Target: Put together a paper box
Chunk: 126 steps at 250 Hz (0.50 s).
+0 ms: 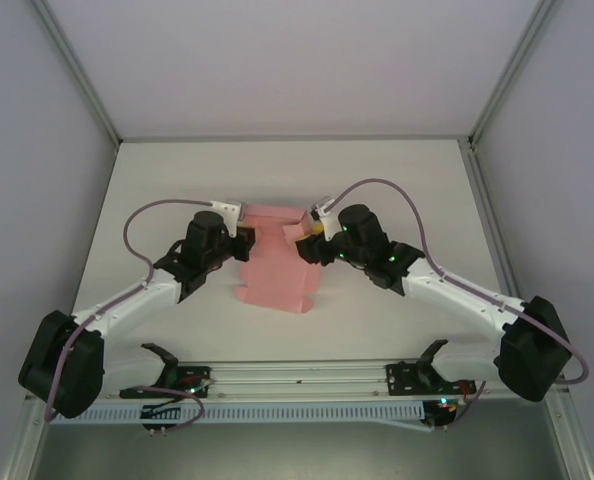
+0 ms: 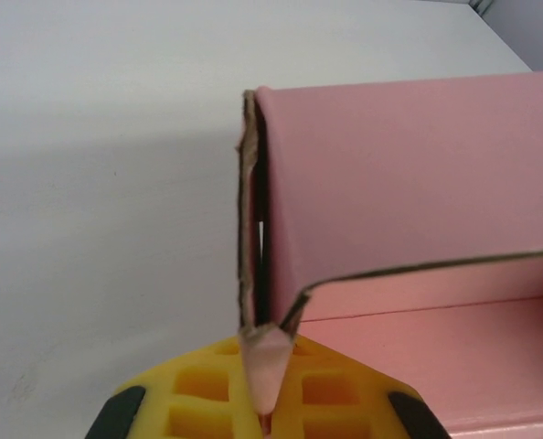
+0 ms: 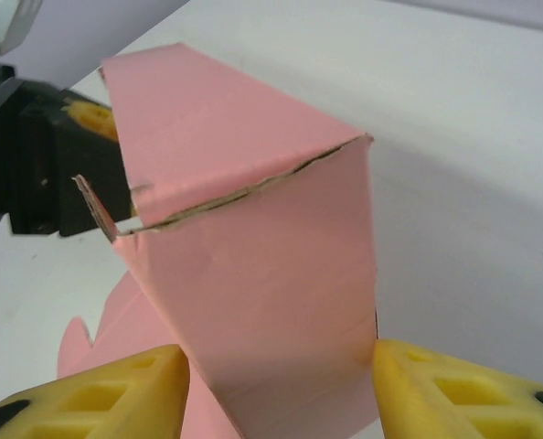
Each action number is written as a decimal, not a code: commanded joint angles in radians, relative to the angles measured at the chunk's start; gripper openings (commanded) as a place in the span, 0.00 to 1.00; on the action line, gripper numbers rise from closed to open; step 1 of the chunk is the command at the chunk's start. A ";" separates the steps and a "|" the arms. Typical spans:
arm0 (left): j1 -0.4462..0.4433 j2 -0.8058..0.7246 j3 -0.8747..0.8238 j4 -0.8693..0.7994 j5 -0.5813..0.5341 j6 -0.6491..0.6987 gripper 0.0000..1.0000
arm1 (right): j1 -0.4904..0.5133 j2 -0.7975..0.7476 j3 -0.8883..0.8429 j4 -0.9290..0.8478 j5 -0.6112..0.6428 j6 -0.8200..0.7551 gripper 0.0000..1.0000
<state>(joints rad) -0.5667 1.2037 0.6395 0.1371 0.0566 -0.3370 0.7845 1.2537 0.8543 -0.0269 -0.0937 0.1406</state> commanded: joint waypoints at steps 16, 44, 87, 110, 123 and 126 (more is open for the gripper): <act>-0.024 0.010 0.044 -0.026 -0.010 -0.013 0.00 | 0.038 0.046 0.046 0.074 0.184 0.021 0.52; -0.048 0.016 0.069 -0.058 -0.054 -0.019 0.00 | 0.079 0.080 0.060 0.084 0.362 0.019 0.41; -0.087 0.041 0.117 -0.111 -0.115 -0.051 0.00 | 0.119 0.155 0.110 0.062 0.628 0.047 0.19; -0.098 0.062 0.149 -0.170 -0.208 -0.121 0.00 | 0.129 0.196 0.132 0.042 0.789 0.072 0.05; -0.100 0.082 0.174 -0.209 -0.263 -0.169 0.00 | 0.133 0.224 0.144 0.025 0.920 0.105 0.03; -0.100 0.087 0.179 -0.221 -0.282 -0.182 0.00 | 0.133 0.230 0.148 0.019 0.945 0.112 0.02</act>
<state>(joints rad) -0.6510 1.2533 0.7513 0.0124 -0.1051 -0.4145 0.8963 1.4380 0.9489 -0.0036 0.5270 0.1883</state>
